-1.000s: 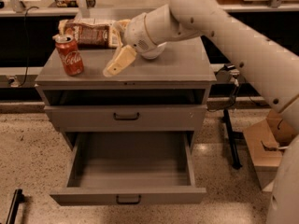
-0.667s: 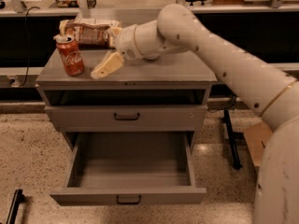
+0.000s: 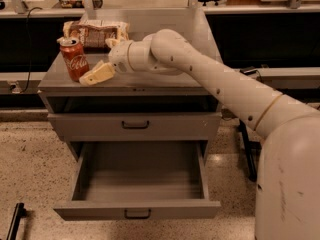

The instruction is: Place coke can into middle drawer

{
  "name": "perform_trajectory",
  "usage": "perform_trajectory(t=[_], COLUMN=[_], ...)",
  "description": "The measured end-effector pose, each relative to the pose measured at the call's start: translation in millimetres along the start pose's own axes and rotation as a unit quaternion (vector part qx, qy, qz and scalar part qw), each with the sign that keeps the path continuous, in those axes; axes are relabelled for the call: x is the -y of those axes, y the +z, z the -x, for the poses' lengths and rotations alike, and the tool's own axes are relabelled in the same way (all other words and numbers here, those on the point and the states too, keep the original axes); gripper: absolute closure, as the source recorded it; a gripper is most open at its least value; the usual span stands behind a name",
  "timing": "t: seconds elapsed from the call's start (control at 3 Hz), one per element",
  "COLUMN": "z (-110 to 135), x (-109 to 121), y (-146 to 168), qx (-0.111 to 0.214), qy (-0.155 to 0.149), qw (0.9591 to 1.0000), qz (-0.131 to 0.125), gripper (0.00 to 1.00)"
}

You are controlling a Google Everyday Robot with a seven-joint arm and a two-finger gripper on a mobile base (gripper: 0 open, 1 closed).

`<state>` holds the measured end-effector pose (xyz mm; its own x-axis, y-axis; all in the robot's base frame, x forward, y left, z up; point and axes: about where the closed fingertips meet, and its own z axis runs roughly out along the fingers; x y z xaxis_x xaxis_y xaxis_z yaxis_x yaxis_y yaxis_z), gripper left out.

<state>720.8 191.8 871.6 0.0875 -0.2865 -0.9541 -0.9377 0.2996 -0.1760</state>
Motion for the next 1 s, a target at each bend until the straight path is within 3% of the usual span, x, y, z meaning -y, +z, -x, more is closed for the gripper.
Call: perform_trajectory(t=[0.33, 0.67, 1.0], z=[5, 12, 21], x=[-1, -4, -8], y=[22, 36, 49], qx=[0.034, 0.052, 0.064], qy=[0.039, 0.056, 0.061], qw=[0.9987, 0.9971, 0.9961], qz=[-0.007, -0.006, 0.006], gripper=[0.00, 0.00, 0.19])
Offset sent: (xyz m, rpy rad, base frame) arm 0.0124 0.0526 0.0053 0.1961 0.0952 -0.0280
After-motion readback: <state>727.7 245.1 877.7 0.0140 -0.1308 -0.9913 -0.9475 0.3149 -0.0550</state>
